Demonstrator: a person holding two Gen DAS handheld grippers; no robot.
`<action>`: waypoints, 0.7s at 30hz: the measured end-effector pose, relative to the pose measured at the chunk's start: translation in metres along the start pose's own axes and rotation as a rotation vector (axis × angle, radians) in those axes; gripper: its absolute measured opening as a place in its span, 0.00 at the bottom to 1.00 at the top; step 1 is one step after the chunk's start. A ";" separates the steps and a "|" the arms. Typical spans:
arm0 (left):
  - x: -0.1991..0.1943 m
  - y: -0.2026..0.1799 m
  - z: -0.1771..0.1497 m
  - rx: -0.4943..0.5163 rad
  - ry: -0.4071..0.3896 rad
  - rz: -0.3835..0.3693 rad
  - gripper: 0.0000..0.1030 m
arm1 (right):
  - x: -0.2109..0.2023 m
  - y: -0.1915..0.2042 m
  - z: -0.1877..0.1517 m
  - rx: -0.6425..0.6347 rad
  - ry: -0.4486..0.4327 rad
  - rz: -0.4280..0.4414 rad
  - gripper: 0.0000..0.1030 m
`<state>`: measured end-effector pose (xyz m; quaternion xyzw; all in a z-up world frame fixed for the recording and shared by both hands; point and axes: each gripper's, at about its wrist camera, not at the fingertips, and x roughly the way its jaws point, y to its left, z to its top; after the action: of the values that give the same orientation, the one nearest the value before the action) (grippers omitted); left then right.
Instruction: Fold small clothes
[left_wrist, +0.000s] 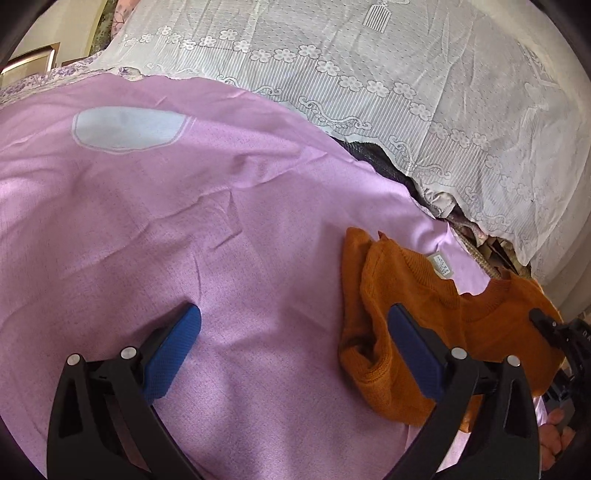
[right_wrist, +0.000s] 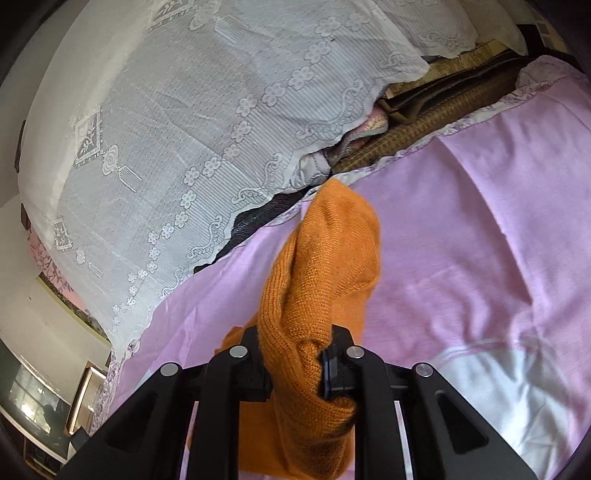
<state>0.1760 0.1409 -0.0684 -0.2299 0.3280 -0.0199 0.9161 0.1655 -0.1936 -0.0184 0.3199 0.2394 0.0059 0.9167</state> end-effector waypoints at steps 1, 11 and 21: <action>0.000 0.000 0.000 -0.003 -0.001 0.000 0.96 | 0.004 0.009 -0.001 -0.012 -0.001 -0.001 0.18; 0.001 0.004 0.002 -0.021 -0.007 0.008 0.96 | 0.041 0.065 -0.032 -0.178 0.052 0.016 0.18; 0.002 0.007 0.002 -0.032 -0.012 0.009 0.96 | 0.062 0.100 -0.055 -0.280 0.101 0.054 0.18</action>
<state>0.1785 0.1478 -0.0713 -0.2433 0.3239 -0.0093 0.9142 0.2104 -0.0715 -0.0235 0.1946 0.2732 0.0799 0.9387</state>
